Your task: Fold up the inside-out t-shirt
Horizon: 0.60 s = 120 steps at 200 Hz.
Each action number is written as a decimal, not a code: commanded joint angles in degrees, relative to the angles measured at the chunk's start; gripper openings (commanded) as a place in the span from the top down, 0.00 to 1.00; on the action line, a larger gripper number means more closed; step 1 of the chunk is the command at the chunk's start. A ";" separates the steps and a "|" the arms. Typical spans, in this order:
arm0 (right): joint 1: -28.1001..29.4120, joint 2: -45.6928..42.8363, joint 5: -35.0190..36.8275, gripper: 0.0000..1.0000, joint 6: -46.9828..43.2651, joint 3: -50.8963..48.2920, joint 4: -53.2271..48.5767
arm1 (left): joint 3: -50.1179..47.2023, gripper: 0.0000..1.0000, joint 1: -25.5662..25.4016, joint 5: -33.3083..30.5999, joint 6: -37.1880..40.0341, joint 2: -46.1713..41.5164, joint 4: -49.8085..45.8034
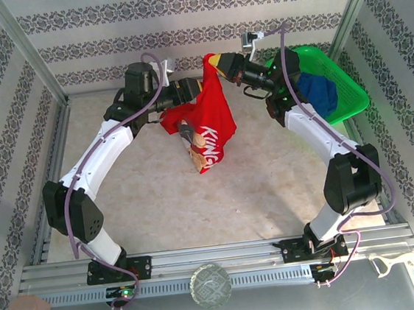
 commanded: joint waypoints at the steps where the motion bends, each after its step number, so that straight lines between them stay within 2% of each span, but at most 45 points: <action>1: 1.17 -2.72 -0.20 1.00 -0.51 -0.80 1.59 | 3.69 0.41 -0.30 -1.13 1.81 2.33 -1.21; 22: 1.58 -3.31 0.07 1.00 -1.03 -1.41 1.10 | 5.45 0.42 -0.30 -0.45 1.58 3.91 -0.74; 33: 1.59 -3.60 0.24 1.00 -1.19 -1.80 0.93 | 5.95 0.46 -0.31 0.26 1.26 4.70 0.18; 64: 0.80 -4.72 1.68 1.00 -1.80 -4.12 0.41 | 8.24 1.00 -0.23 3.27 0.54 6.01 0.56; 93: -3.19 -6.29 6.93 1.00 -3.93 -10.40 -3.69 | 14.78 1.00 2.30 6.24 -1.59 4.07 1.28; 120: -5.51 -7.10 11.34 1.00 -5.21 -15.06 -6.00 | 17.39 1.00 6.06 11.57 -12.43 2.08 12.80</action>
